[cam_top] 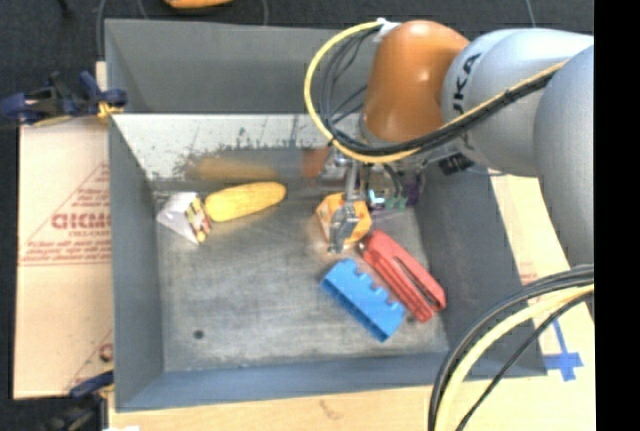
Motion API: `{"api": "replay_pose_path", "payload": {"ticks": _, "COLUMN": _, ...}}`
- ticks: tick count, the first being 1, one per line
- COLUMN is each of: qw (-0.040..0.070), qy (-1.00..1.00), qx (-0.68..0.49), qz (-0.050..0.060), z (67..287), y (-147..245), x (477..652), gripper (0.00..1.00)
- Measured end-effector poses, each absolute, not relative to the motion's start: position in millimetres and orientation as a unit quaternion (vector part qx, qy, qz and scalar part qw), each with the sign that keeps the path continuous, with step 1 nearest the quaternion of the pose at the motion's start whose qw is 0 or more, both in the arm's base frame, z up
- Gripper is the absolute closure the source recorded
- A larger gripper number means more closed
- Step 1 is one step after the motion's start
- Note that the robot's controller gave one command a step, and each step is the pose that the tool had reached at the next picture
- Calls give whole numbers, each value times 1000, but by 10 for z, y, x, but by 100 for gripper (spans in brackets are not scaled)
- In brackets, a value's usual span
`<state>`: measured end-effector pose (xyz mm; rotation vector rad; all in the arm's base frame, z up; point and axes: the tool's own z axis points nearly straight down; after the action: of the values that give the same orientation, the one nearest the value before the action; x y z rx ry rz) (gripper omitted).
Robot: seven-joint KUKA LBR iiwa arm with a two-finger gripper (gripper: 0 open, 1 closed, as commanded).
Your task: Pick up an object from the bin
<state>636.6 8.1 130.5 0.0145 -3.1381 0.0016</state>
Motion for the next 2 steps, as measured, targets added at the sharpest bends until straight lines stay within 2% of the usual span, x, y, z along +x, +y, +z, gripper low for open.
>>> {"api": "replay_pose_path", "payload": {"ticks": 1, "qw": -1, "qy": -1000, "qx": 5, "qz": 0, "z": 1352, "y": 81, "x": 6376, "gripper": 0}}
{"api": "replay_pose_path", "payload": {"ticks": 2, "qw": -19, "qy": -1000, "qx": 25, "qz": -3, "z": 1028, "y": -248, "x": 5991, "gripper": 0}}
